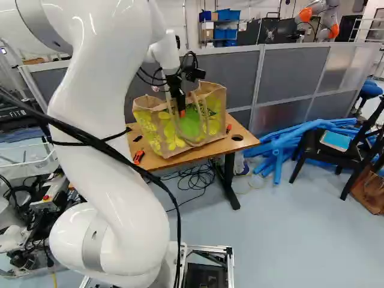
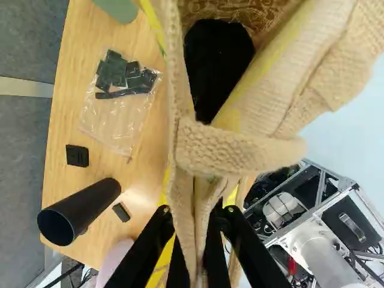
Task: Pick up the bag on the ground and place it on the table
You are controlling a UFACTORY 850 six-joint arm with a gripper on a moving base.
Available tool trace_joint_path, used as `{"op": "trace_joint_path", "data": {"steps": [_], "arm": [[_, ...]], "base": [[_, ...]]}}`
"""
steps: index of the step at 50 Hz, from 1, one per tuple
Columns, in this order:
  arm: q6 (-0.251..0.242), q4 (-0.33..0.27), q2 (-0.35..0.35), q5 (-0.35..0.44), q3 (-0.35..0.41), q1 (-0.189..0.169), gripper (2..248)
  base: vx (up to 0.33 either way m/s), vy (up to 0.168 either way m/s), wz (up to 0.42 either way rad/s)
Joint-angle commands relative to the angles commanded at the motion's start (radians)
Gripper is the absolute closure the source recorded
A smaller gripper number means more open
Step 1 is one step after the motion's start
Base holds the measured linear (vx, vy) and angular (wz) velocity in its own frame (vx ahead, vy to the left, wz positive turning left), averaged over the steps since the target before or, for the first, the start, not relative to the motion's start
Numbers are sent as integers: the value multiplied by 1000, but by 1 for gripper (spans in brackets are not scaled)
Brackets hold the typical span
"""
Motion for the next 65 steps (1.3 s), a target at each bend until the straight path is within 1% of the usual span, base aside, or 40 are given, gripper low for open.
{"op": "trace_joint_path", "data": {"steps": [16,17,21,22,27,28,32,33,37,38,42,43,48,49,53,54,65], "arm": [[0,0,-2,3,0,0,229],[0,0,-2,3,0,0,225],[0,0,-2,3,0,0,225],[0,0,-2,3,0,0,195],[0,0,-2,3,0,0,195],[0,0,-2,3,0,0,158],[0,0,-2,3,0,0,158],[0,0,-2,3,0,0,122],[0,0,-2,3,0,0,122],[0,0,-2,3,0,0,86],[0,0,-2,3,0,0,86],[0,0,-2,3,0,0,49],[0,0,-2,3,0,0,49],[0,0,-2,3,0,0,13],[0,0,4,3,0,0,13],[0,0,6,3,0,0,3],[0,0,32,3,1,0,3]], "base": [[0,0,0],[0,0,0],[0,0,0],[0,0,0],[0,0,0],[0,0,0],[0,0,0],[0,0,0],[0,0,0],[0,0,0],[0,0,0],[0,0,0],[0,0,0],[0,0,0],[0,0,0],[0,0,0],[0,0,0]]}}
